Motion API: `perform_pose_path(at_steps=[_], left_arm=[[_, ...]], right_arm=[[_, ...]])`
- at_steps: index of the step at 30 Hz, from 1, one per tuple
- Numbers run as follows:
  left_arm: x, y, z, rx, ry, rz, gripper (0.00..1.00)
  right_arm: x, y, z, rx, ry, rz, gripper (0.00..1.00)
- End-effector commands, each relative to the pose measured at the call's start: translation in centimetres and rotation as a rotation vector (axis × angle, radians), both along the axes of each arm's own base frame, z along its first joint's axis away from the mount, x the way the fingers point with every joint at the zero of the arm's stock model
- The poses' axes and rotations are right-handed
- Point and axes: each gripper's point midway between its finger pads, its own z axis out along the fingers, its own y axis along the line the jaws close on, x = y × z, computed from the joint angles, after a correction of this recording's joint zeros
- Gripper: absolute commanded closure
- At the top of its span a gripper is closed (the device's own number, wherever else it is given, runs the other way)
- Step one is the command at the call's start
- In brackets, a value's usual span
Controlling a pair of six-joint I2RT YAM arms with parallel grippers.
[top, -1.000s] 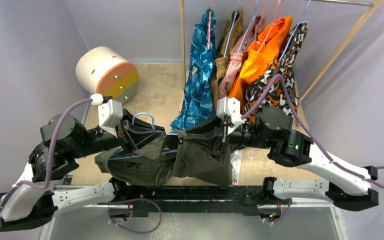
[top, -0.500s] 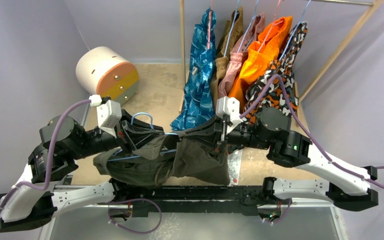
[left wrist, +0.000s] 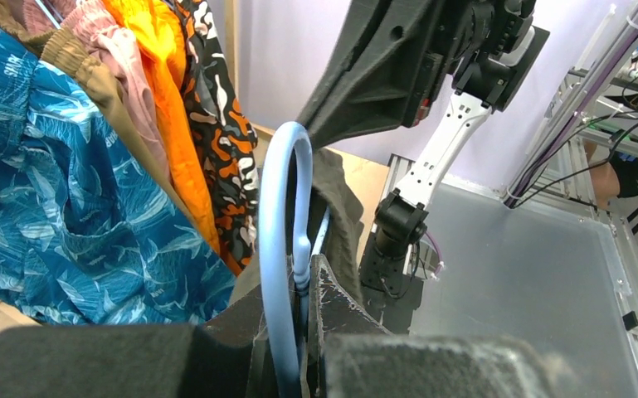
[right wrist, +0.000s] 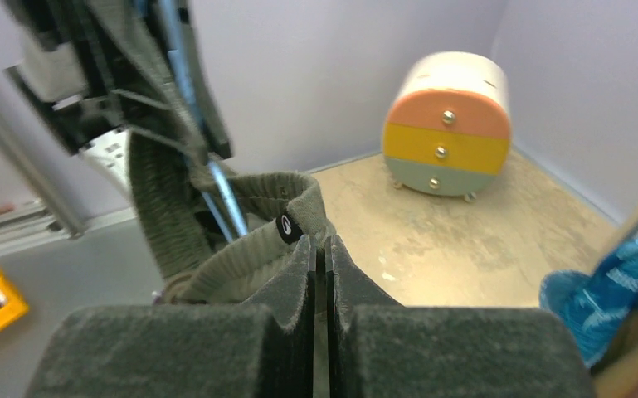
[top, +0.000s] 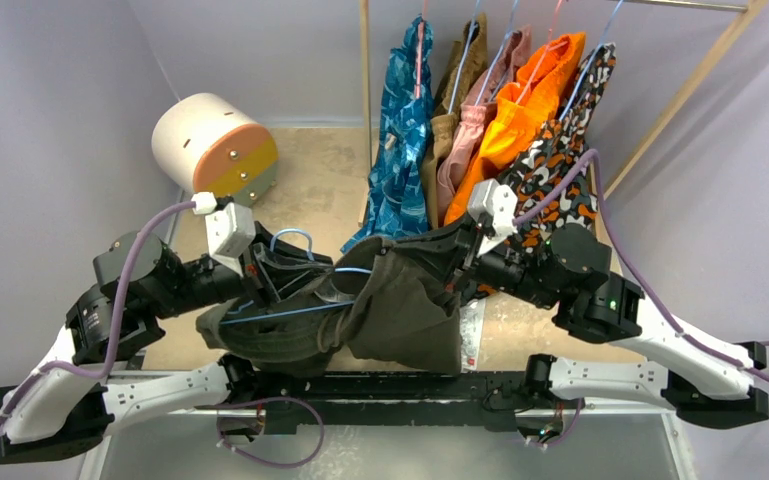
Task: Place the shorts on the hanger
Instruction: Hang the shorts on the hanger.
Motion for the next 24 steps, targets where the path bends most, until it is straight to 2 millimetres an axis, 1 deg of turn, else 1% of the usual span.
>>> perform_pose_path(at_steps=[1,2,3,5,6,8,10,13,16,19,20,21,22,24], left_arm=[[-0.7,-0.7,2.2,-0.075,-0.021,-0.053,1.00],[-0.8,-0.8,2.4,-0.079,-0.022,-0.059,1.00],[-0.9,-0.9,2.6,-0.084,-0.026,-0.066,1.00],[-1.0,-1.0,3.1,-0.095,-0.033,-0.079,1.00],[-1.1,-1.0,3.4,-0.101,-0.038,-0.082,1.00],[-0.9,-0.8,4.0,-0.114,-0.052,-0.070,1.00],[-0.6,-0.6,4.5,-0.128,-0.069,-0.049,1.00],[0.0,0.1,5.4,-0.157,-0.092,0.001,1.00],[0.4,0.9,6.0,-0.178,-0.109,0.045,1.00],[0.6,1.8,6.4,-0.195,-0.121,0.079,1.00],[0.6,2.0,6.5,-0.199,-0.123,0.086,1.00],[0.7,2.1,6.5,-0.202,-0.124,0.091,1.00],[0.7,2.2,6.6,-0.204,-0.124,0.093,1.00],[0.7,2.2,6.4,-0.199,-0.121,0.096,1.00]], right_arm=[[4.1,-2.2,2.2,0.083,0.048,-0.264,1.00],[5.0,-2.7,2.1,0.082,0.066,-0.327,1.00],[5.5,-3.0,2.0,0.080,0.080,-0.363,1.00],[6.0,-3.1,2.2,0.074,0.088,-0.392,1.00],[6.0,-2.8,2.1,0.062,0.090,-0.390,1.00],[5.2,-1.6,2.0,0.032,0.077,-0.319,1.00],[5.2,-1.1,2.0,0.026,0.050,-0.303,1.00],[4.4,-0.2,1.0,-0.018,0.039,-0.239,1.00],[3.2,0.0,0.3,-0.041,0.035,-0.171,1.00],[2.4,-0.7,-0.2,-0.064,0.039,-0.143,1.00],[2.3,-1.0,-0.2,-0.067,0.039,-0.141,0.93],[2.1,-1.4,-0.1,-0.063,0.039,-0.139,0.79],[1.8,-1.9,0.2,-0.052,0.036,-0.134,0.67],[0.8,-2.9,1.4,-0.006,0.018,-0.104,0.51]])
